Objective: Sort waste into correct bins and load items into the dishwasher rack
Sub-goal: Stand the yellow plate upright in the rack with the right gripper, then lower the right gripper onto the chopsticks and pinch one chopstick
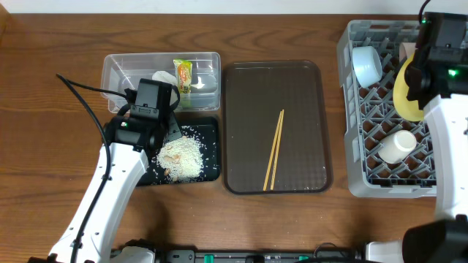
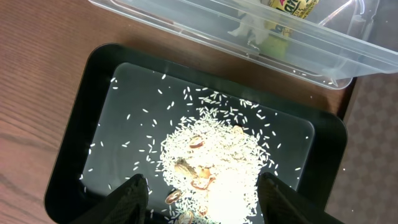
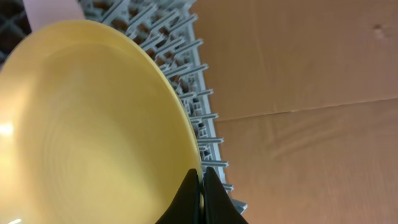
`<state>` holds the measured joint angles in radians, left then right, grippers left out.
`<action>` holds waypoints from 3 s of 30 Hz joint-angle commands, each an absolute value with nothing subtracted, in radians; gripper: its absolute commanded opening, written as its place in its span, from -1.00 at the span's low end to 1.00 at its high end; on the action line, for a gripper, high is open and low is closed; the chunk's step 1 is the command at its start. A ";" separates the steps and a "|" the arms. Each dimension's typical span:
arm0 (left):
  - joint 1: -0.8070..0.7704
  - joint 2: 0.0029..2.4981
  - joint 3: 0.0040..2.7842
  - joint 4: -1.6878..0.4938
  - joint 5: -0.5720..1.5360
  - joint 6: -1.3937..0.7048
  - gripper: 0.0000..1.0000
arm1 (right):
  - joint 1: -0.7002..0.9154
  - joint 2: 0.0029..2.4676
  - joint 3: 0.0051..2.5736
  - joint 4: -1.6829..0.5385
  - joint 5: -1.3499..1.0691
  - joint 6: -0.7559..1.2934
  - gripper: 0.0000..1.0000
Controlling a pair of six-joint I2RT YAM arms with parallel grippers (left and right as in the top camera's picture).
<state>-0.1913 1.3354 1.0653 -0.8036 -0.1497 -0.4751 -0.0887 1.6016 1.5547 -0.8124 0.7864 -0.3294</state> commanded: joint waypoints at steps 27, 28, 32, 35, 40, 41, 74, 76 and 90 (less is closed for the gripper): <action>-0.188 1.342 1.062 -0.803 -0.166 -0.485 0.19 | -0.039 1.609 1.557 -0.881 0.117 -0.035 -0.03; -0.188 1.342 1.062 -0.803 -0.166 -0.485 0.19 | -0.033 1.591 1.557 -0.881 0.047 -0.019 0.00; -0.188 1.342 1.062 -0.803 -0.166 -0.485 0.20 | 0.016 1.564 1.557 -0.924 -0.189 0.011 0.01; -0.188 1.342 1.062 -0.803 -0.166 -0.485 0.19 | 0.082 1.585 1.549 -1.003 -0.243 0.024 -0.02; -0.188 1.342 1.062 -0.803 -0.166 -0.485 0.20 | 0.213 1.644 1.467 -1.036 -0.240 0.079 -0.02; -0.188 1.342 1.062 -0.803 -0.166 -0.485 0.19 | 0.236 1.656 1.443 -1.026 -0.240 0.098 -0.02; -0.188 1.342 1.062 -0.804 -0.166 -0.485 0.19 | 0.517 1.877 1.174 -0.733 -0.008 0.350 -0.05; -0.188 1.342 1.062 -0.804 -0.166 -0.485 0.19 | 0.517 1.851 1.191 -0.745 -0.008 0.318 -0.04; -0.188 1.342 1.062 -0.803 -0.166 -0.485 0.19 | 0.495 1.784 1.167 -0.770 -0.012 0.345 -0.04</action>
<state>-0.1913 1.3354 1.0653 -0.8036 -0.1497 -0.4751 0.4919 1.7763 1.1858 -0.7673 -0.0185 0.3256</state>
